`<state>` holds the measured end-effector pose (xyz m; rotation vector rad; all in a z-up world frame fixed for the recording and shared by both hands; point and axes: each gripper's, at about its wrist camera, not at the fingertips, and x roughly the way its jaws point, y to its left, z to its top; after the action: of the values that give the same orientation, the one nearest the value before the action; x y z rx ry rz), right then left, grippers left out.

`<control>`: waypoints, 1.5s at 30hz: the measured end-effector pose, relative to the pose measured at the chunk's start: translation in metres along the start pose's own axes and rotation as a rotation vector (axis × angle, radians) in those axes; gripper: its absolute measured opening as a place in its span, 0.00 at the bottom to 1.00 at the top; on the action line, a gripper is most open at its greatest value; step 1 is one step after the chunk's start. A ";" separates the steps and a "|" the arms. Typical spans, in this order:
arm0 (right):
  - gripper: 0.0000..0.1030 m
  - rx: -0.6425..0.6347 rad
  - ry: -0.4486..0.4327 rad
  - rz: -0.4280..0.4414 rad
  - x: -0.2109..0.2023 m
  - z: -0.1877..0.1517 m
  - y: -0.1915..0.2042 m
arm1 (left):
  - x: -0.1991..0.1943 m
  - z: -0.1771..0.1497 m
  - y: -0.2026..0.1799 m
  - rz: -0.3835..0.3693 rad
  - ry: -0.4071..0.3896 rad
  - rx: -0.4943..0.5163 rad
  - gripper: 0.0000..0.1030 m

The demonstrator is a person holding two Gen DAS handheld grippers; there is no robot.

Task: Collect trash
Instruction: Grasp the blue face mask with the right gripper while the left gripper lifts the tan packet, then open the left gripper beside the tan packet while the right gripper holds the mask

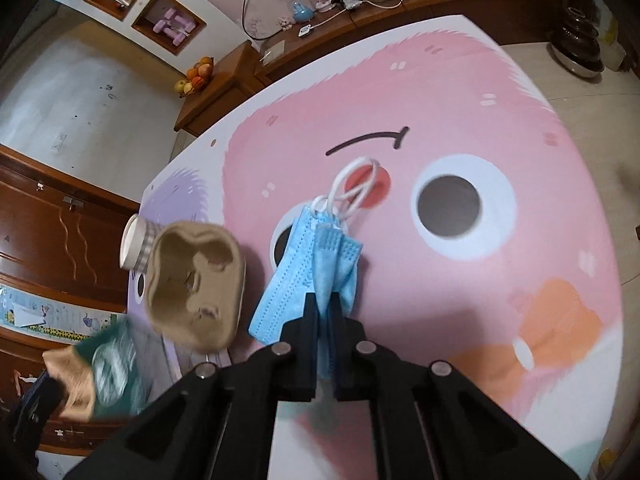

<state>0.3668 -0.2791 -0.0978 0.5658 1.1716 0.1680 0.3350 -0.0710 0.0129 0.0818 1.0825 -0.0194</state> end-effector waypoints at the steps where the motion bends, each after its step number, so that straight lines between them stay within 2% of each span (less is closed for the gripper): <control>1: 0.03 -0.003 -0.001 0.003 -0.004 -0.005 0.000 | 0.001 -0.003 0.003 -0.014 0.010 -0.010 0.09; 9: 0.03 -0.043 -0.009 0.014 -0.034 -0.045 0.007 | -0.002 -0.026 0.012 -0.081 0.045 -0.056 0.08; 16: 0.03 -0.064 0.012 0.030 -0.050 -0.078 0.014 | -0.034 -0.046 0.012 -0.103 0.018 -0.023 0.07; 17: 0.03 -0.068 0.012 0.031 -0.053 -0.083 0.015 | -0.040 -0.050 0.013 -0.111 0.015 -0.018 0.00; 20: 0.03 -0.074 0.005 0.036 -0.067 -0.100 0.022 | -0.059 -0.060 0.017 -0.134 -0.001 -0.002 0.00; 25: 0.03 -0.092 -0.029 0.025 -0.090 -0.131 0.038 | -0.087 -0.084 0.029 -0.156 -0.039 0.034 0.00; 31: 0.03 -0.075 -0.110 0.002 -0.118 -0.172 0.052 | -0.095 -0.110 0.053 -0.191 -0.025 0.032 0.01; 37: 0.03 -0.072 -0.134 -0.011 -0.132 -0.196 0.063 | -0.089 -0.124 0.072 -0.214 -0.008 -0.038 0.11; 40: 0.03 -0.098 -0.140 -0.013 -0.136 -0.200 0.071 | -0.082 -0.128 0.080 -0.225 0.010 -0.092 0.29; 42: 0.03 -0.119 -0.145 -0.012 -0.138 -0.201 0.075 | -0.076 -0.130 0.084 -0.224 0.020 -0.132 0.45; 45: 0.03 -0.150 -0.142 -0.011 -0.139 -0.199 0.080 | -0.067 -0.130 0.088 -0.218 0.028 -0.171 0.53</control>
<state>0.1452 -0.2016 0.0030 0.4323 1.0151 0.2013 0.1943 0.0254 0.0163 -0.1902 1.1134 -0.1218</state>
